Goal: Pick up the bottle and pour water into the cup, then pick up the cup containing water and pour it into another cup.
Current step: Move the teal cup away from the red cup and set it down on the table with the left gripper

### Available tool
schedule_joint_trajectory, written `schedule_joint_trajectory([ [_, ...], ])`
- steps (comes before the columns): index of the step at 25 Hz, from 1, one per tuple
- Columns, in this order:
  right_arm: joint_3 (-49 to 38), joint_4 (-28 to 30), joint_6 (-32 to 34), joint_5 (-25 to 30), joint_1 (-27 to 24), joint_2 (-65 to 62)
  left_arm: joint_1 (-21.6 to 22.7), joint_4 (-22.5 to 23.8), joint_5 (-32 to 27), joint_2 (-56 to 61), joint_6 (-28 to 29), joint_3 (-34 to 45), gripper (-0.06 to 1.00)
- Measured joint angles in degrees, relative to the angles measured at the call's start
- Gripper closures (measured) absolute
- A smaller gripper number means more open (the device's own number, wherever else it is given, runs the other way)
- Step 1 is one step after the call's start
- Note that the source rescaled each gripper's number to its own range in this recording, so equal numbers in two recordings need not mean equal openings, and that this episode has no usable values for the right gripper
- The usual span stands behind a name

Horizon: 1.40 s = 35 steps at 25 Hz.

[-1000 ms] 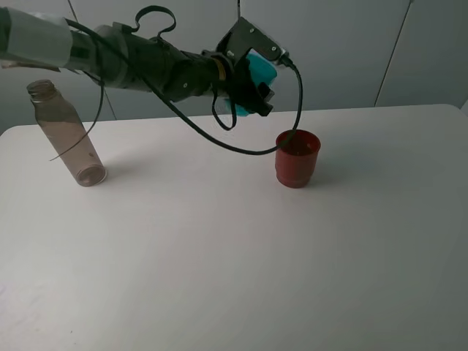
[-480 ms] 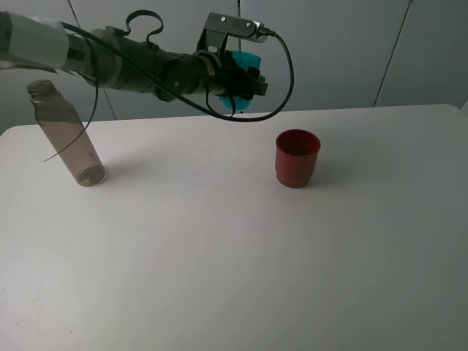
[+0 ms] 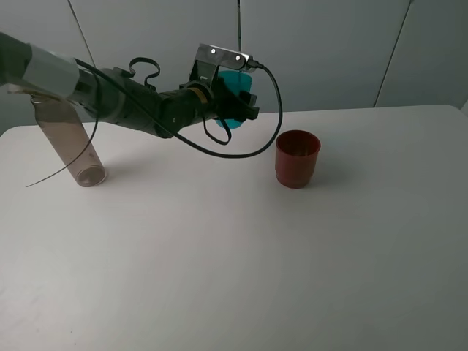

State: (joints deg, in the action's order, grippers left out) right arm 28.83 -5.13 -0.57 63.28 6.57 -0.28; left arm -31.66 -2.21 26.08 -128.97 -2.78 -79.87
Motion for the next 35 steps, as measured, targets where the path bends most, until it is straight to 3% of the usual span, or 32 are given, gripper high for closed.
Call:
schedule_joint_trajectory([
  [5, 0.0, 0.0, 0.0, 0.0, 0.0, 0.0, 2.41, -0.38, 9.0, 0.0, 2.08, 8.56, 0.87],
  [14, 0.0, 0.0, 0.0, 0.0, 0.0, 0.0, 5.52, 0.94, 11.91, 0.0, 3.66, 16.73, 0.87],
  [26, 0.0, 0.0, 0.0, 0.0, 0.0, 0.0, 6.49, 7.31, 16.4, -2.21, 5.24, 17.93, 0.87],
  [35, 0.0, 0.0, 0.0, 0.0, 0.0, 0.0, 6.49, 8.04, 17.0, -2.43, 5.34, 17.93, 0.87],
])
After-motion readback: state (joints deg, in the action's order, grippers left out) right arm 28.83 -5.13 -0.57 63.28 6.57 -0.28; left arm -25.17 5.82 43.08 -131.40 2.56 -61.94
